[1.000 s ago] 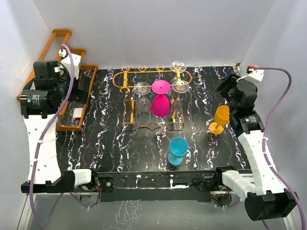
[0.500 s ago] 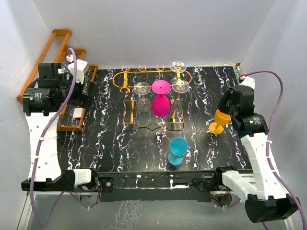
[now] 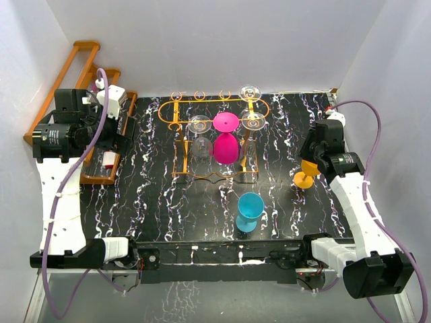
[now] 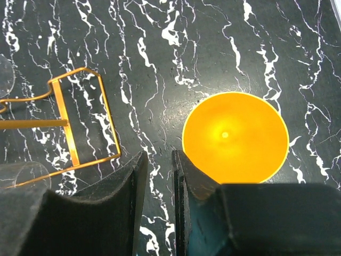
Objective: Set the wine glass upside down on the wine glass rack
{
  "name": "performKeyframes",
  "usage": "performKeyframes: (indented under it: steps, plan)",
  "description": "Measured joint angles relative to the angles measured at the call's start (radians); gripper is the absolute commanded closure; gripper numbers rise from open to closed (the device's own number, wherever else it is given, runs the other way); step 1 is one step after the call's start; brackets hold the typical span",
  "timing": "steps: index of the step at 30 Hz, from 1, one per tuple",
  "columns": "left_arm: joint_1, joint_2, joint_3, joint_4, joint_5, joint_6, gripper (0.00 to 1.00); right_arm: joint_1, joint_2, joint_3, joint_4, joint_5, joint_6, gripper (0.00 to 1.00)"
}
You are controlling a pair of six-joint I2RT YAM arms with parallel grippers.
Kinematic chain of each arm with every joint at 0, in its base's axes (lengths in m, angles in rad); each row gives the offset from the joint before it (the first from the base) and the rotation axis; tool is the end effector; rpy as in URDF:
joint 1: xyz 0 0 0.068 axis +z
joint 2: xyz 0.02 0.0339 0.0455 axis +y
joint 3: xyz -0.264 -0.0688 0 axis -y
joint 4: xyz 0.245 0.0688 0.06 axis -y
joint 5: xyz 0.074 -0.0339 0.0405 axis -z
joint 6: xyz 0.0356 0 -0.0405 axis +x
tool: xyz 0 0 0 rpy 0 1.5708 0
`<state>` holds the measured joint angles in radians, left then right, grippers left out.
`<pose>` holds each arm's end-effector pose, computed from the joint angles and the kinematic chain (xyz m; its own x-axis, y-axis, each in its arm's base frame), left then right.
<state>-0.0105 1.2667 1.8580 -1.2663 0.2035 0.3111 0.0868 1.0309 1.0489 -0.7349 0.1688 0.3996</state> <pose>0.1958 -0.0093 0.4837 -0.5434 0.3055 -0.7819 0.3513 0.9287 0.1188 0.2101 0.0123 0.3327 -0.5872 0.3339 -0.7374 0.2922 0.9370 0.1916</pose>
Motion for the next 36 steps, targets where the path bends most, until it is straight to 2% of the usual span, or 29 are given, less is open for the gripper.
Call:
performKeyframes:
  steps: [13, 27, 32, 34, 36]
  plan:
    - [-0.006, 0.005, -0.023, -0.024, -0.001, 0.022, 0.03, 0.0, 0.025, -0.022, 0.004, 0.07, -0.032, 0.72]
    - [-0.006, 0.013, -0.023, -0.026, -0.014, 0.027, 0.03, 0.0, 0.082, -0.05, 0.035, 0.081, -0.053, 0.71]
    - [-0.006, 0.014, -0.027, -0.025, -0.028, 0.037, 0.03, -0.001, 0.098, -0.081, 0.064, 0.087, -0.059, 0.78]
    - [-0.006, 0.014, -0.028, -0.024, -0.032, 0.041, 0.03, -0.003, 0.111, -0.09, 0.072, 0.086, -0.06, 0.91]
    - [-0.006, 0.014, -0.028, -0.025, -0.032, 0.045, 0.03, -0.003, 0.119, -0.097, 0.085, 0.086, -0.062, 0.92]
